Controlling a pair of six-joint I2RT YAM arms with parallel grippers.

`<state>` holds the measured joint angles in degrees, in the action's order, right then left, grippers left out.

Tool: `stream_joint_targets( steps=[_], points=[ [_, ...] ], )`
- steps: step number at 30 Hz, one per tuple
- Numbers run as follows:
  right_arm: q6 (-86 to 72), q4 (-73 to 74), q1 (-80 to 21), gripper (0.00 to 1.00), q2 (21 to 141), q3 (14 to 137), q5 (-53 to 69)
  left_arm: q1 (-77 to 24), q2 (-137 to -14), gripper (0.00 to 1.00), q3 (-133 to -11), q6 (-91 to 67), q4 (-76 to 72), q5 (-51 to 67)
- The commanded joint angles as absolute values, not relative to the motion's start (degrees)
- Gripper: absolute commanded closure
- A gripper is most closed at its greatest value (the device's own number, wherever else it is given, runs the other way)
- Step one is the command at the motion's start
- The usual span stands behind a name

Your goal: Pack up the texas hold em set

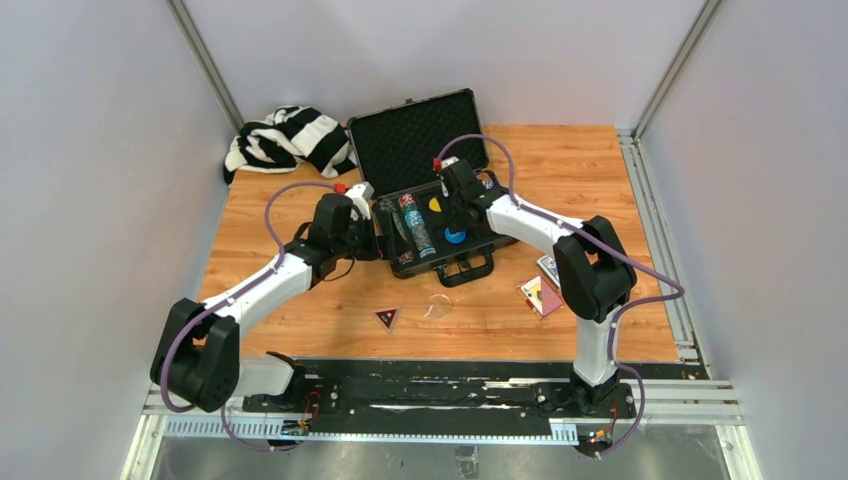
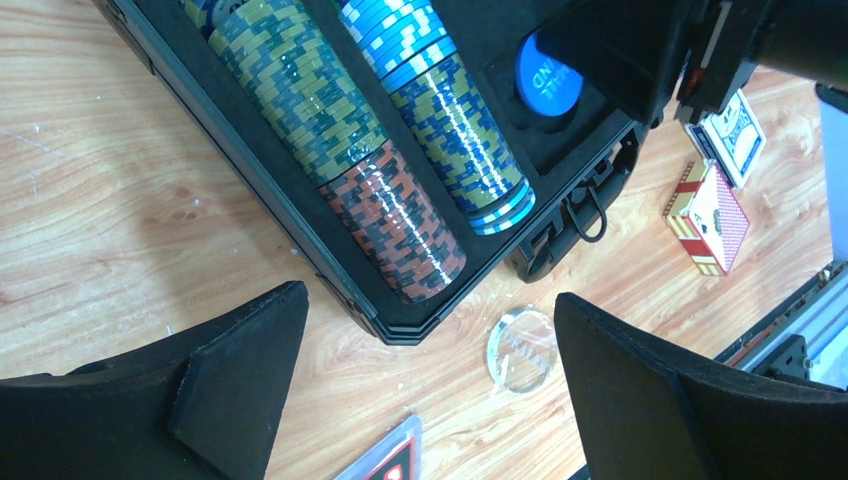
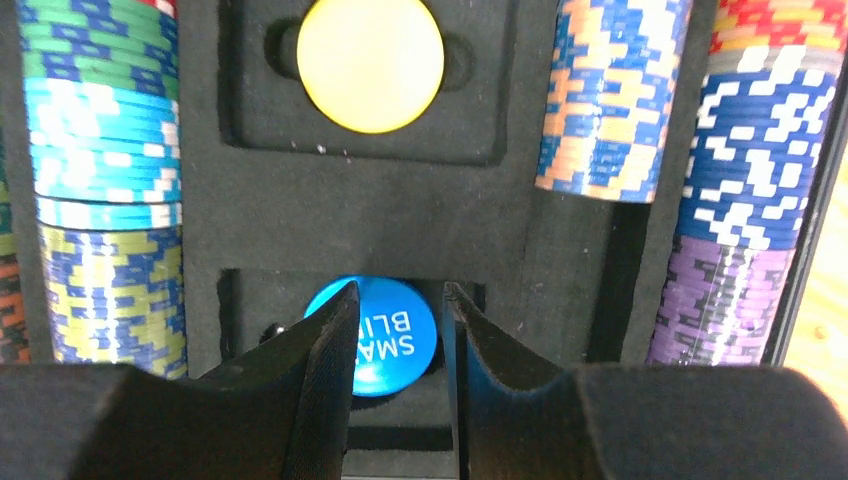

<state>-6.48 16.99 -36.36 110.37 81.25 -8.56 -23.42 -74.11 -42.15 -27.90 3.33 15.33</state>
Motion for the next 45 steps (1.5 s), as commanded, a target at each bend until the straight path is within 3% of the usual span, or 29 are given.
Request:
stream_joint_targets(
  steps=[1,17,34,45],
  points=[
    [-7.14,17.58,-35.82,0.64,112.11,82.42,-9.05,-23.07,-74.21,0.02,-40.74,-26.96,1.44,15.35],
    [-8.67,16.22,-35.46,0.65,105.08,77.09,-9.59,-23.11,-74.70,0.02,-40.42,-27.60,0.44,17.22],
    [-9.15,17.76,-33.72,0.67,110.78,83.14,-11.30,-23.10,-74.74,0.02,-40.26,-27.25,0.54,17.32],
    [-8.15,16.67,-33.89,0.66,108.37,77.22,-8.43,-23.06,-75.04,0.02,-40.23,-27.54,0.09,17.71]
  ],
)
